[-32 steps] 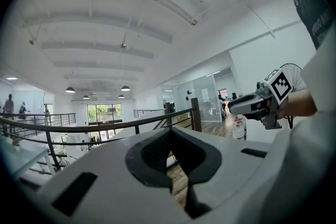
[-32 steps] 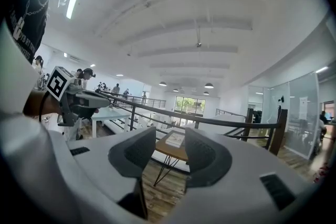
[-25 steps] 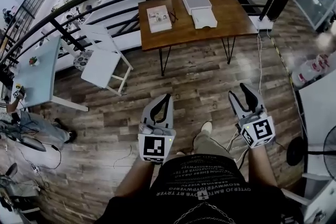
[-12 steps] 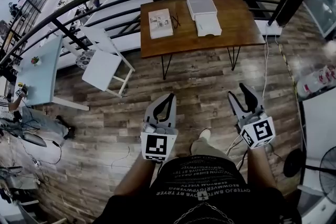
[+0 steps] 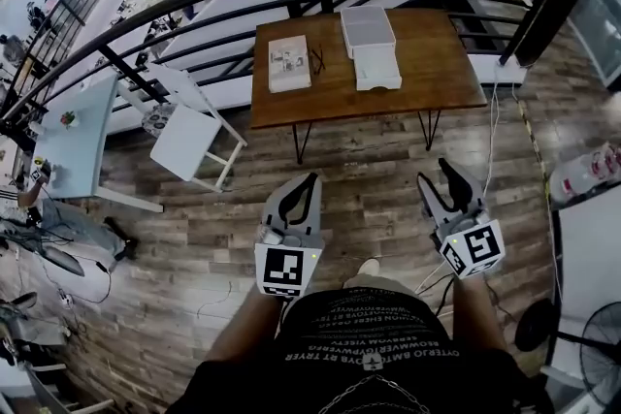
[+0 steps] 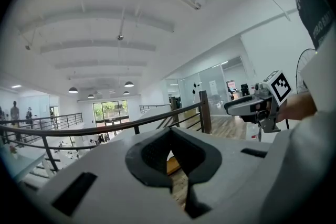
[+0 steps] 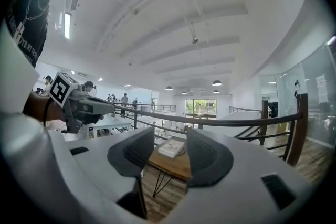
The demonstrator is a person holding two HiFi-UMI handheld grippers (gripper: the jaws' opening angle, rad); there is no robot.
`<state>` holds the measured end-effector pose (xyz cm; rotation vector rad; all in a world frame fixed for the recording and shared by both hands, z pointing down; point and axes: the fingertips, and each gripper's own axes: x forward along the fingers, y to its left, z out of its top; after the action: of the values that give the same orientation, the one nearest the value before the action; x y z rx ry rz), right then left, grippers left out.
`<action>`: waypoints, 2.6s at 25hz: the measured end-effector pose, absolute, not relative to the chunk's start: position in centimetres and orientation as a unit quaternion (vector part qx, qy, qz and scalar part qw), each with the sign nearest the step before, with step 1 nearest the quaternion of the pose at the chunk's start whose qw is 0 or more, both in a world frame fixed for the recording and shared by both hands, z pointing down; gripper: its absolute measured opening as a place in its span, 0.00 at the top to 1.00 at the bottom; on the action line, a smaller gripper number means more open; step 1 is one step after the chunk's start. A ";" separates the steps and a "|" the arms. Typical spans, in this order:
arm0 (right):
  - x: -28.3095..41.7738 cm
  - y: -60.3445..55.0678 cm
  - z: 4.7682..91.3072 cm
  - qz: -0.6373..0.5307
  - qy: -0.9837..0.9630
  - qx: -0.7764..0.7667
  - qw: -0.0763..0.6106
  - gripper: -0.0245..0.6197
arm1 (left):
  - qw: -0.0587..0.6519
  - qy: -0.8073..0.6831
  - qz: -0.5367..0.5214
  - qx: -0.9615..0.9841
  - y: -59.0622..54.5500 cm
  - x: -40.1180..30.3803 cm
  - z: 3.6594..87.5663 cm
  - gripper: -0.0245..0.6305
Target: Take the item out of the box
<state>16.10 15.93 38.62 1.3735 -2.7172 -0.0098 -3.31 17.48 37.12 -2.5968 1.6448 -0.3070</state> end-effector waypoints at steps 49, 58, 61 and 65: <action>10.2 -8.1 40.4 0.024 -0.898 0.434 0.071 0.70 | -0.025 0.523 -0.086 -0.847 -6.9 -8.9 39.9 0.95; 7.2 -12.0 39.1 0.012 -0.893 0.445 0.073 0.70 | -0.020 0.515 -0.075 -0.854 -11.1 -11.7 39.1 0.95; 6.4 -12.9 39.3 0.011 -0.889 0.451 0.076 0.70 | -0.015 0.509 -0.074 -0.857 -12.4 -12.6 39.4 0.95; 5.1 -13.8 39.2 0.009 -0.884 0.461 0.080 0.70 | -0.014 0.500 -0.070 -0.863 -13.7 -13.8 39.4 0.95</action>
<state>5.14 -13.80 39.23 1.3784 -2.6436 0.0277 -13.78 -13.73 39.40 -2.7365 1.5839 -0.2222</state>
